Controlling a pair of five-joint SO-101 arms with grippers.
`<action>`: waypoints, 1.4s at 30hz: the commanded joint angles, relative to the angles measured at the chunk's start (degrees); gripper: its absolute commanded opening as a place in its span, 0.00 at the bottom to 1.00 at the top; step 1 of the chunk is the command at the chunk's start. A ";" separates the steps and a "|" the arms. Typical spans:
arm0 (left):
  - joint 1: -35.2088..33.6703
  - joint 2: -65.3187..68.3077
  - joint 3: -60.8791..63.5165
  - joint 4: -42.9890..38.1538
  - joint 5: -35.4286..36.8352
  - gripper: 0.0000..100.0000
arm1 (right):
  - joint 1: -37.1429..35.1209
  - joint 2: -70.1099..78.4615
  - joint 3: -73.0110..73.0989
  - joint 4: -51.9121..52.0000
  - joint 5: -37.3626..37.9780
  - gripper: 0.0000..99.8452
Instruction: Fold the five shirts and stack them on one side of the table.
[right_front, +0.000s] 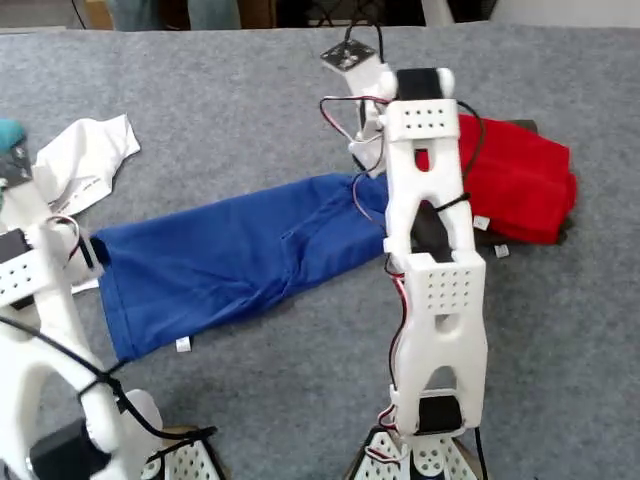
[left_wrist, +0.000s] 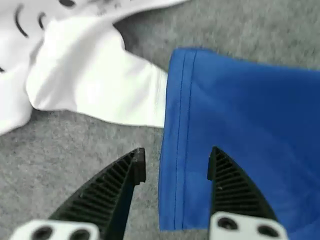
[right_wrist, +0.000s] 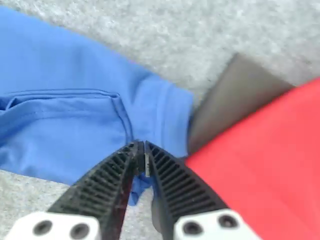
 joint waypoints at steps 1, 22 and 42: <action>-0.40 6.42 -3.30 4.22 -0.18 0.23 | 0.62 -6.11 -0.13 0.53 1.85 0.01; -0.22 29.54 -2.42 -4.48 4.75 0.14 | 0.53 -17.19 5.49 0.44 2.29 0.01; 11.65 12.92 -14.29 11.69 4.04 0.03 | 1.05 -33.27 12.79 0.44 5.10 0.01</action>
